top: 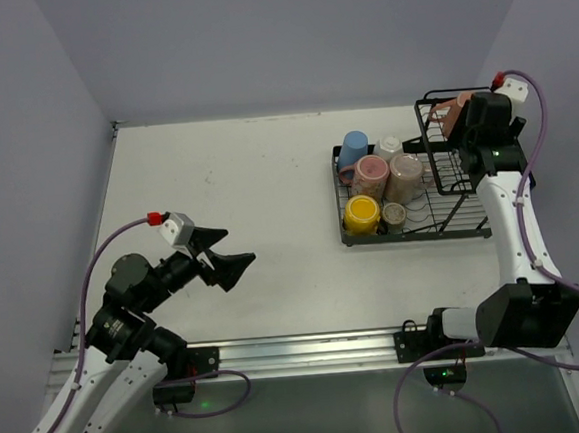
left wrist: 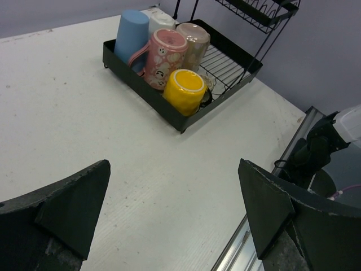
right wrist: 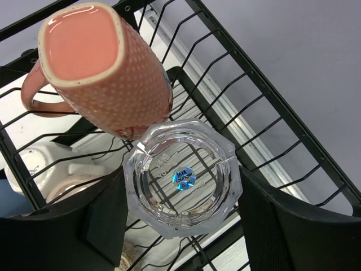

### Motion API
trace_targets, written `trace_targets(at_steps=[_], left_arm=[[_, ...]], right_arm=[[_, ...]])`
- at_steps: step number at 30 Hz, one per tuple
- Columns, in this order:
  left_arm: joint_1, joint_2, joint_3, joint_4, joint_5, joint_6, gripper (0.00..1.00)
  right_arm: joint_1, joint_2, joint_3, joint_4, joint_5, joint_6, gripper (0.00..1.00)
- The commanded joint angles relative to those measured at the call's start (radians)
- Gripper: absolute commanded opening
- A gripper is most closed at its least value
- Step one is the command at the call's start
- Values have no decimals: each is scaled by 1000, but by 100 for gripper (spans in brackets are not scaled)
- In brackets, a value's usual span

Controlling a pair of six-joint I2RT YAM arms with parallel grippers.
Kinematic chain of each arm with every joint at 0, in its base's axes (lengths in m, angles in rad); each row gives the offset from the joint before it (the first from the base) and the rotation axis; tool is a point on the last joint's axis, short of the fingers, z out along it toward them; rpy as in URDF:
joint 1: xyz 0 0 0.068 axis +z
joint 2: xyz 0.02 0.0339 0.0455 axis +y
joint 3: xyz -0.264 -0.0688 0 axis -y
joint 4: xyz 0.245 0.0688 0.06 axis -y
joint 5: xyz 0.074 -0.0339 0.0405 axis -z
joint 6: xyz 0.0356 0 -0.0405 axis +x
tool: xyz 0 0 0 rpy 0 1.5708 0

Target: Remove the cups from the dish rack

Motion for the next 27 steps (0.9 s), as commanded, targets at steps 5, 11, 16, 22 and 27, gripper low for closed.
trace_targets(at_steps=[5,11,16,22,27], left_arm=[[-9,35,40,3,-4,11,100],[-7,103,49,35,28,-61,100],[-7,158,82,141,123,-159,100],[-7,228,28,472,172,-389,100],[-9,325,-58,739,209,-612,88]], right_arm=[[-3,-219,-35,96,-2,42,31],[26,-397,-50,47,-59,70,31],[88,-533,-79,47,-229,117,30],[369,-600,-212,202,-528,264,31],[550,-580,-396,567,-754,448,31]])
